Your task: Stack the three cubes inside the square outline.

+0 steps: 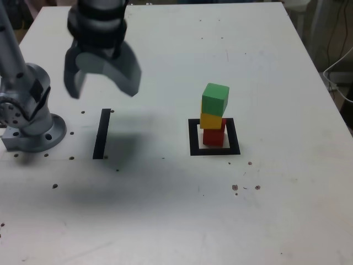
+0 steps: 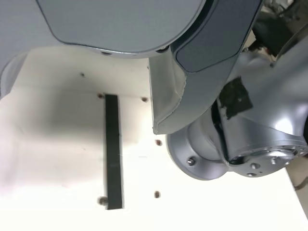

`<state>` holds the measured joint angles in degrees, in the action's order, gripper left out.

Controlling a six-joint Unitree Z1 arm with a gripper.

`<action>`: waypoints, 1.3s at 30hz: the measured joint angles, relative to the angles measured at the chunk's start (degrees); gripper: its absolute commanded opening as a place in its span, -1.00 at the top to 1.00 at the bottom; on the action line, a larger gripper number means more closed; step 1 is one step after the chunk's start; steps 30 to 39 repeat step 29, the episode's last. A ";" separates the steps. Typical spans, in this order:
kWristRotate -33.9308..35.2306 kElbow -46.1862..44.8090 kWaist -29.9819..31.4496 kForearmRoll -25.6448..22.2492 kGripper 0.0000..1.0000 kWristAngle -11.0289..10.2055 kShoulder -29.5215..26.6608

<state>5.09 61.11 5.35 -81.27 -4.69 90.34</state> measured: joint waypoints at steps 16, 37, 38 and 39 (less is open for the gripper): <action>2.01 -11.75 -0.63 6.47 -0.99 -0.33 -2.74; -0.91 -15.49 -0.63 14.31 -0.99 0.62 -2.73; -0.91 -15.49 -0.63 14.31 -0.99 0.62 -2.73; -0.91 -15.49 -0.63 14.31 -0.99 0.62 -2.73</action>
